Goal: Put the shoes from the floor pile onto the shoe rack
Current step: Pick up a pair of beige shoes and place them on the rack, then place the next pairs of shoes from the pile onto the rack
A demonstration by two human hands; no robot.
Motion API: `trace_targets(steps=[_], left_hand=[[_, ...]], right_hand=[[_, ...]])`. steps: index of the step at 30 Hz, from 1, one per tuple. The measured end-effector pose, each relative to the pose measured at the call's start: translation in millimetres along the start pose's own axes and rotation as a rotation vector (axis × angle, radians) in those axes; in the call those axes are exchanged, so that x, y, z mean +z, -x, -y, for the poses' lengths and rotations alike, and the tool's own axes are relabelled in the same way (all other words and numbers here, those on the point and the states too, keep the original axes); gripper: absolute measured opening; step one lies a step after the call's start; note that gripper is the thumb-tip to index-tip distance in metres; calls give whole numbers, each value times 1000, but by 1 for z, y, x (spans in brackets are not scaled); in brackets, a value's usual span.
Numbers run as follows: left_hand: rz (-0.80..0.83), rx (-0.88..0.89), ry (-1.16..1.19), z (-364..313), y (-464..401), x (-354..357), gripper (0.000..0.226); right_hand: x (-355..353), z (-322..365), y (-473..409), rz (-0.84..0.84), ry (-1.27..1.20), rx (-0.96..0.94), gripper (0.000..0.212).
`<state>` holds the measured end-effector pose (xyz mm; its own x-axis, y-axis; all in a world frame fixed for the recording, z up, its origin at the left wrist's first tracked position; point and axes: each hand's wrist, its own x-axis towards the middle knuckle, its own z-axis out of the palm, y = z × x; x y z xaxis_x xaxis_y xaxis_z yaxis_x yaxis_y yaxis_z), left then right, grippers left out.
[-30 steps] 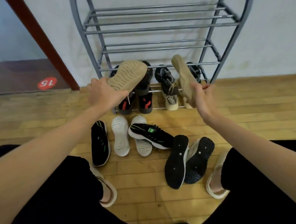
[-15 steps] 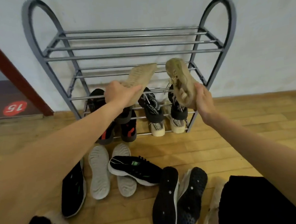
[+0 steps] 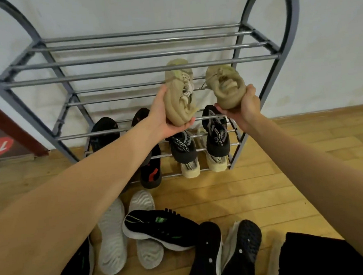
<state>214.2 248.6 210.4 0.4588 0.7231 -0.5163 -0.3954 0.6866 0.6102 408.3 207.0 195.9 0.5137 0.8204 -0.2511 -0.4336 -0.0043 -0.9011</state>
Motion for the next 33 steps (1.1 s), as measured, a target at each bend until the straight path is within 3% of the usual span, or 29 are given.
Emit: trace_targets(steps=[3, 6, 8, 11, 16, 19, 21, 25, 30, 33], left_hand=[[30, -38, 43, 6, -11, 13, 61], [56, -29, 80, 12, -17, 19, 65], [37, -20, 41, 14, -17, 19, 67], [-80, 8, -206, 16, -12, 14, 76], [-189, 120, -698, 23, 2, 5, 68], [-185, 114, -813, 31, 6, -6, 68], [-188, 112, -830, 36, 9, -17, 68], [-220, 146, -942, 47, 16, -46, 67], [-235, 185, -1169, 81, 25, -105, 43], [-238, 200, -1330, 113, 34, -147, 22]], right_hand=[[-6, 3, -5, -86, -14, 18, 46], [-12, -3, -1, -203, 288, -64, 38], [-20, -15, 2, -174, 526, -95, 49], [-32, -30, 11, -111, 779, -110, 75], [-41, -37, 28, -99, 917, -180, 74], [-41, -44, 40, -80, 953, -166, 79], [-43, -54, 47, -47, 1035, -166, 72], [-49, -89, 59, 164, 1205, -128, 36], [-63, -149, 94, 639, 1623, -57, 53], [-74, -182, 116, 824, 1774, -10, 57]])
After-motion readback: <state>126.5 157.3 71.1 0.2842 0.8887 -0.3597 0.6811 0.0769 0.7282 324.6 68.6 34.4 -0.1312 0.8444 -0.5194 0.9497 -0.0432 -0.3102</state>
